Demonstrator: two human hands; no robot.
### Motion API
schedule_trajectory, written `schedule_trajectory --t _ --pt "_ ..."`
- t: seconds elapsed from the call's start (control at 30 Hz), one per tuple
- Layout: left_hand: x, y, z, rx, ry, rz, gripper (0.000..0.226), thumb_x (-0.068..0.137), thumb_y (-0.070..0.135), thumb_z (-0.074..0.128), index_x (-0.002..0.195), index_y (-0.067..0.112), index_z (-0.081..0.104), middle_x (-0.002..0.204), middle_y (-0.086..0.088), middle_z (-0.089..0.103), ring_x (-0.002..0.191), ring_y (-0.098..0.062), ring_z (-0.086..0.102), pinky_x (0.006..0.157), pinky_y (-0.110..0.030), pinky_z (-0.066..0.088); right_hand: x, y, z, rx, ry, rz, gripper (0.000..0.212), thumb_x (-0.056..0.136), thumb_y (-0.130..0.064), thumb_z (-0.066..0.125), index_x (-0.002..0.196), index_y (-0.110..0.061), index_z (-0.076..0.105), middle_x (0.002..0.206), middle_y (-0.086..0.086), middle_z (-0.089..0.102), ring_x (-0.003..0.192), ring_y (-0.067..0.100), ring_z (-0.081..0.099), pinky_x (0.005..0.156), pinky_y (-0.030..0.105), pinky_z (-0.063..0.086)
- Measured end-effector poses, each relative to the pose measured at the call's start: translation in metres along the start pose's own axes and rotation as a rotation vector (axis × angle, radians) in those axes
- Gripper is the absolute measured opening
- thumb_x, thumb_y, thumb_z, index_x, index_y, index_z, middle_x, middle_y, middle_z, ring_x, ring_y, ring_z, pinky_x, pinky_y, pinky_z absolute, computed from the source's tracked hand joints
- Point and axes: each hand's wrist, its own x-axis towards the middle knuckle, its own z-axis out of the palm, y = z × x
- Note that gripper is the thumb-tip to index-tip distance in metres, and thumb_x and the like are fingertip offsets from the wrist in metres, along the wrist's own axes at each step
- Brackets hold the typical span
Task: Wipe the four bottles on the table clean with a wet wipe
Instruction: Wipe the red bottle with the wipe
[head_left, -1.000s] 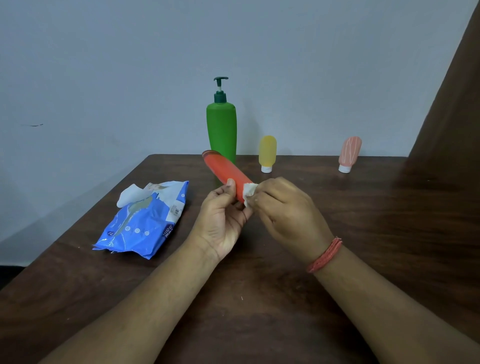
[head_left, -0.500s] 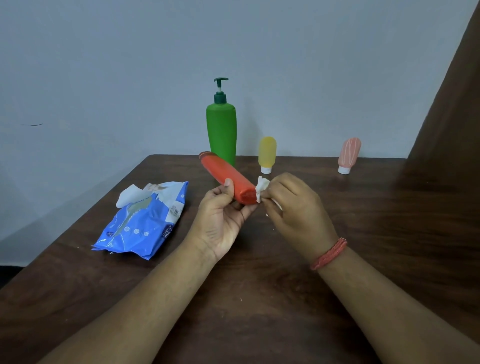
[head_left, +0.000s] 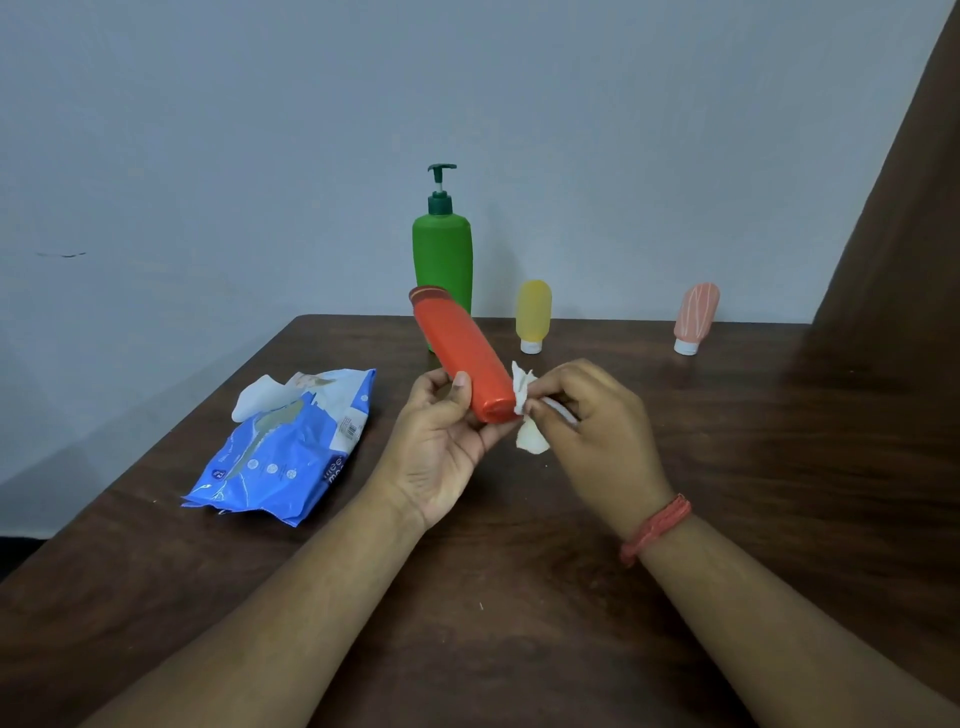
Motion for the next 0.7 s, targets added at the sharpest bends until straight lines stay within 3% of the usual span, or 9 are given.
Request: schedule_trajectory --t 0.17,0.43,0.57,0.7 --pt "0.004 0.002 -0.011 0.127 -0.101 -0.088 0.039 0.103 0.005 0.044 0.141 0.004 0.045 0.136 -0.019 0.061 0.122 -0.035 0.062 0.098 -0.050 0.054 0.002 0.001 0.000 0.383 -0.041 0.392 0.016 0.091 -0.007 0.070 0.096 -0.021 0.074 0.095 -0.006 0.073 0.091 0.009 0.069 0.082 0.027 0.057" --pt "0.007 -0.005 -0.021 0.474 -0.262 -0.135 0.047 0.100 -0.007 0.043 0.142 0.011 0.049 0.137 -0.016 0.061 0.130 -0.032 0.056 0.103 -0.048 0.051 0.009 0.008 -0.008 0.479 0.067 0.458 0.020 0.091 -0.003 0.069 0.094 -0.023 0.072 0.093 -0.001 0.075 0.091 0.012 0.071 0.081 0.027 0.056" --pt "0.006 -0.010 -0.019 0.594 -0.227 -0.100 0.049 0.100 -0.010 0.042 0.139 0.017 0.053 0.138 -0.019 0.059 0.130 -0.030 0.057 0.106 -0.049 0.049 0.008 0.009 -0.011 0.450 0.072 0.446 0.020 0.091 -0.004 0.068 0.094 -0.023 0.071 0.092 -0.005 0.074 0.090 0.008 0.070 0.079 0.024 0.057" --pt "0.009 -0.010 -0.021 0.709 -0.148 -0.016 0.053 0.101 -0.009 0.042 0.133 0.032 0.056 0.128 -0.001 0.066 0.125 -0.024 0.060 0.106 -0.051 0.049 0.006 0.011 -0.008 0.423 0.011 0.432 0.017 0.090 -0.005 0.070 0.090 -0.023 0.070 0.087 -0.004 0.073 0.085 0.011 0.068 0.076 0.029 0.057"
